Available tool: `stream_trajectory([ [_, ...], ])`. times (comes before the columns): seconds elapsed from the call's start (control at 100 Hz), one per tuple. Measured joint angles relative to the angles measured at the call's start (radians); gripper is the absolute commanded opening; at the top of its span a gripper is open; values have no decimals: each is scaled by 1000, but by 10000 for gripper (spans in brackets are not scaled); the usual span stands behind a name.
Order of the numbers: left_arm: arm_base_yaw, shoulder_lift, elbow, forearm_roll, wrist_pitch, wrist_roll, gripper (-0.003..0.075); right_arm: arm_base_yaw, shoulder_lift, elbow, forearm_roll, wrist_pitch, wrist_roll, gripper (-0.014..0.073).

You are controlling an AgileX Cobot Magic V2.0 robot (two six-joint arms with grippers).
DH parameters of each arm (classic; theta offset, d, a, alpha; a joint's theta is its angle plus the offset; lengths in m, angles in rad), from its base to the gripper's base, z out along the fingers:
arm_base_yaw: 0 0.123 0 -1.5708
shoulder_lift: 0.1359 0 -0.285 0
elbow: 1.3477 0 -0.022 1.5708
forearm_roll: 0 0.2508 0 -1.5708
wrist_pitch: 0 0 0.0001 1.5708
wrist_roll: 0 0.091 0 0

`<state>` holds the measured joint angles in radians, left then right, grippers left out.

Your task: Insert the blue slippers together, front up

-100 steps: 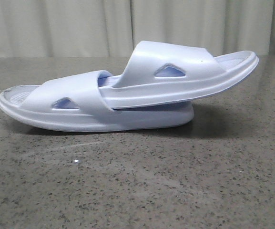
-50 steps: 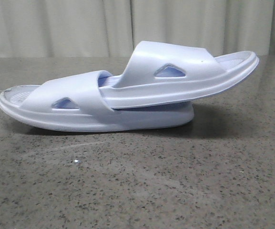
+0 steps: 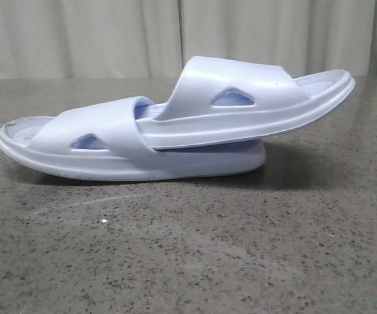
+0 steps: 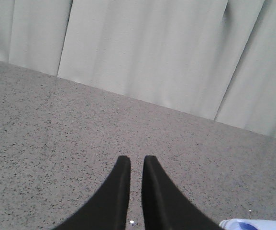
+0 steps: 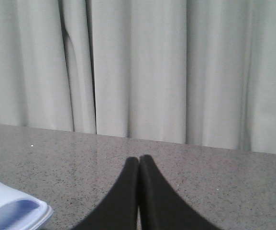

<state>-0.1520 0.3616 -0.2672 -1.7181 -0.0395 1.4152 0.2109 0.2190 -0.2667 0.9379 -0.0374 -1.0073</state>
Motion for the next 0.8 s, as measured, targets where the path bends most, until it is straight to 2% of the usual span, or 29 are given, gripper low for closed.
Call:
stream_trajectory([
  [0.8,0,0,16,0,-14,0,16,0,0,0,0,0,0,-107],
])
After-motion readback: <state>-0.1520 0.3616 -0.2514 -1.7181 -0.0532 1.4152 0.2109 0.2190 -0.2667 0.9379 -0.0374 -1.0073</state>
